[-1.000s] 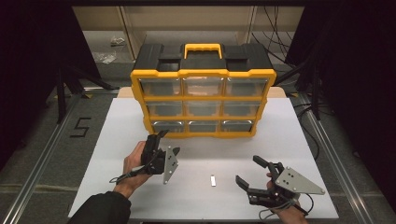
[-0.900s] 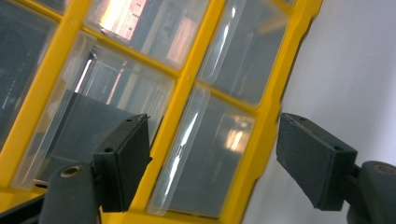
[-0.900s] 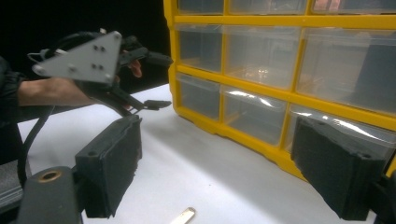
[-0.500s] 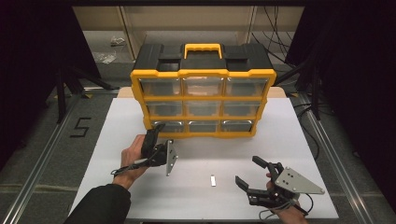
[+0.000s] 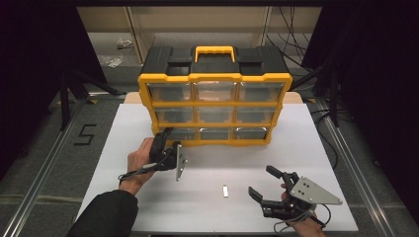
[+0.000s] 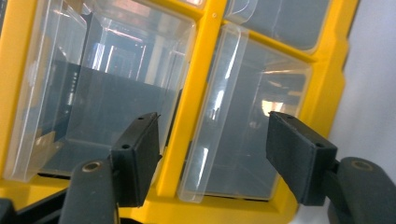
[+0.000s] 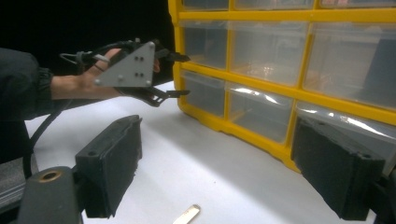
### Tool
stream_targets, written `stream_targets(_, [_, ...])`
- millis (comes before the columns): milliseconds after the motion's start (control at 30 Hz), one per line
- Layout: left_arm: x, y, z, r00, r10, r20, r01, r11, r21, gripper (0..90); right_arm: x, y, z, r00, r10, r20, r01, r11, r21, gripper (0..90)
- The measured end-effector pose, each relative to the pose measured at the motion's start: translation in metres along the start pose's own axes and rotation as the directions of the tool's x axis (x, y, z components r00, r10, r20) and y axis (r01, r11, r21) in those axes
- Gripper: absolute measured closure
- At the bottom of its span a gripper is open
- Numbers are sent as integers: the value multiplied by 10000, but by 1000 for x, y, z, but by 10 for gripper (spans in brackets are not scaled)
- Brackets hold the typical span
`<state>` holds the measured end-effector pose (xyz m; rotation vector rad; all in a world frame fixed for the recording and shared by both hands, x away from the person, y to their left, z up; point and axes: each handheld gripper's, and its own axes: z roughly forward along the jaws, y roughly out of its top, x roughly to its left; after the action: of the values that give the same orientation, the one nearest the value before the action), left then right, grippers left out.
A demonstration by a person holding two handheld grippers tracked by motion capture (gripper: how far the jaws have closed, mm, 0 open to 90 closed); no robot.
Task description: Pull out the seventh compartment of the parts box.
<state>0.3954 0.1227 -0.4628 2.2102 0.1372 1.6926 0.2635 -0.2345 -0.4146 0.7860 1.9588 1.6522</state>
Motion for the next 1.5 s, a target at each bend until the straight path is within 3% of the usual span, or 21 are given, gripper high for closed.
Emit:
stream_targets(733, [-3,-11,16,9964,597,-606,-590,9982,135,459,0,-1,1,9999,24,-101,-23,10000,96,173])
stream_targets(1500, [-8,-7,20,9903,947,-1018,-943,9955,87,533,1,-1,3,9998,-5,-193,7,9999,133,174])
